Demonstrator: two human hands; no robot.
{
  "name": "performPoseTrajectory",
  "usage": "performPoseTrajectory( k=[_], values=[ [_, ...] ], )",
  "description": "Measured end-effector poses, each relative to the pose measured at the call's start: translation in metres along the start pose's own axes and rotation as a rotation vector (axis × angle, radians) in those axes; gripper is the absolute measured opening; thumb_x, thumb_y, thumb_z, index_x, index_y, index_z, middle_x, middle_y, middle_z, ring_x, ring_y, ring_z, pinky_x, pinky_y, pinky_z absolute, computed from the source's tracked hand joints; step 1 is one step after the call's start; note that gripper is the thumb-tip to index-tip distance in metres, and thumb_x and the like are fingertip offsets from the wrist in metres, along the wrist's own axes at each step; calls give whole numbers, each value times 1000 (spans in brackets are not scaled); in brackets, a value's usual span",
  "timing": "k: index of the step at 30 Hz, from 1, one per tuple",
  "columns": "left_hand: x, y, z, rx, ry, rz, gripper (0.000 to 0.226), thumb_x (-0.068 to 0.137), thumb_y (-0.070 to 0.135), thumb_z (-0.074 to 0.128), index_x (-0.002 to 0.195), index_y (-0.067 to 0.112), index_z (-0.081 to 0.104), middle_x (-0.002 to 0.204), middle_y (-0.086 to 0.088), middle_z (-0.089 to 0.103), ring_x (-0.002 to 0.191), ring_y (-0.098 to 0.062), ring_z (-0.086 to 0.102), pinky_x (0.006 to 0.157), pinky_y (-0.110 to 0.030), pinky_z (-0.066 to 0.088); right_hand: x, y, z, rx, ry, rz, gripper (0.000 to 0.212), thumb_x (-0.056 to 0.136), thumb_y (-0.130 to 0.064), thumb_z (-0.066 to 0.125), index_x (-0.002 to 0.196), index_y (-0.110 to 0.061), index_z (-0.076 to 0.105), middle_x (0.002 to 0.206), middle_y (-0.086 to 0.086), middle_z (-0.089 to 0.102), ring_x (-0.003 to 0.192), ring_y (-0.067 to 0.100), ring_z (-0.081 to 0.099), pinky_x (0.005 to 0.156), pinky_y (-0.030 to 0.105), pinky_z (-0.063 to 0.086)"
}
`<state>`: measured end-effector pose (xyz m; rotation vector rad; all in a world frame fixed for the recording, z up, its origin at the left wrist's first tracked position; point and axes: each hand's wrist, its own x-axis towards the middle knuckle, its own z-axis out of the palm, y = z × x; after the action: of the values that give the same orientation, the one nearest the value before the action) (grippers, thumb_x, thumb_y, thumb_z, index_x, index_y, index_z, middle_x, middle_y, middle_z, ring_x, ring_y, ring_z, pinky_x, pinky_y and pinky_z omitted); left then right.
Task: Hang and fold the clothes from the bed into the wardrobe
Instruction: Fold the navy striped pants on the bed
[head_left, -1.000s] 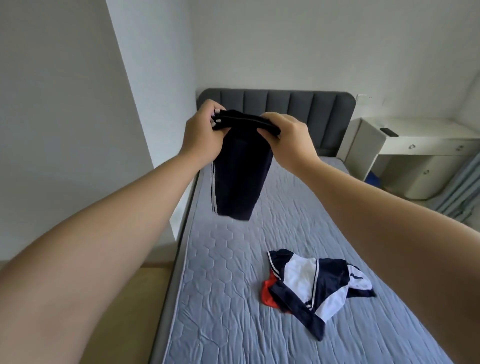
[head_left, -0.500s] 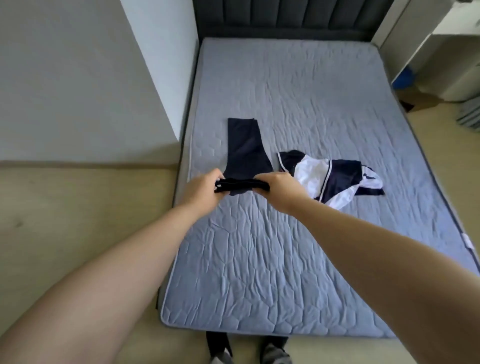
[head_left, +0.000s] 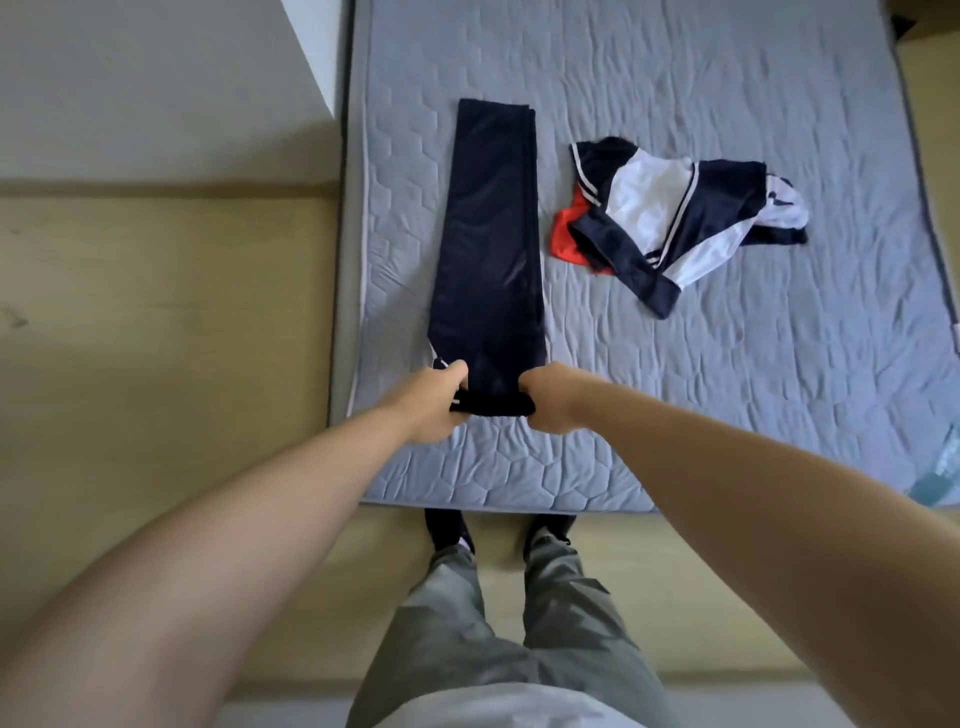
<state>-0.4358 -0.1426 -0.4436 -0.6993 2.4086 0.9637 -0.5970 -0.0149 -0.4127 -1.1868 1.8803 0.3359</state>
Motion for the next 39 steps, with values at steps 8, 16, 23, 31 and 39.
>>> performPoseTrajectory(
  k=[8, 16, 23, 31, 39],
  values=[
    [-47, -16, 57, -100, -167, -77, 24, 86, 27, 67, 110, 30, 67, 98, 6, 70, 89, -17, 63, 81, -37, 54, -22, -18, 76, 100, -165, -55, 14, 80, -14, 54, 90, -22, 49, 84, 0, 55, 75, 23, 58, 54, 28, 41],
    [-88, -20, 92, -427, -856, -362, 23, 84, 10, 77, 104, 16, 69, 99, -6, 74, 89, -22, 72, 82, -36, 61, -35, -38, 129, 452, -791, 44, 51, 83, -7, 71, 130, -14, 54, 130, 12, 57, 104, 26, 65, 92, 37, 56],
    [-52, -37, 78, -529, -714, -447, 54, 85, 8, 76, 134, 12, 53, 117, -8, 65, 97, -28, 69, 75, -34, 59, -8, -22, 107, 616, -557, 97, 60, 79, -7, 73, 135, -13, 52, 132, 9, 49, 104, 26, 61, 79, 31, 60],
    [26, -65, 62, -579, -111, -370, 21, 76, 25, 84, 80, 24, 63, 72, 10, 66, 65, -10, 59, 52, -18, 44, 58, 20, 85, 865, -41, 158, 22, 82, -19, 75, 101, -21, 63, 86, 0, 63, 69, 14, 57, 61, 24, 46],
    [175, -102, 57, -549, 234, -291, 29, 87, 47, 69, 104, 25, 62, 103, 6, 69, 97, -16, 65, 88, -32, 51, 191, 66, 63, 964, 338, 157, 39, 91, -37, 68, 125, -22, 57, 104, -3, 68, 93, 16, 66, 80, 29, 53]
  ],
)
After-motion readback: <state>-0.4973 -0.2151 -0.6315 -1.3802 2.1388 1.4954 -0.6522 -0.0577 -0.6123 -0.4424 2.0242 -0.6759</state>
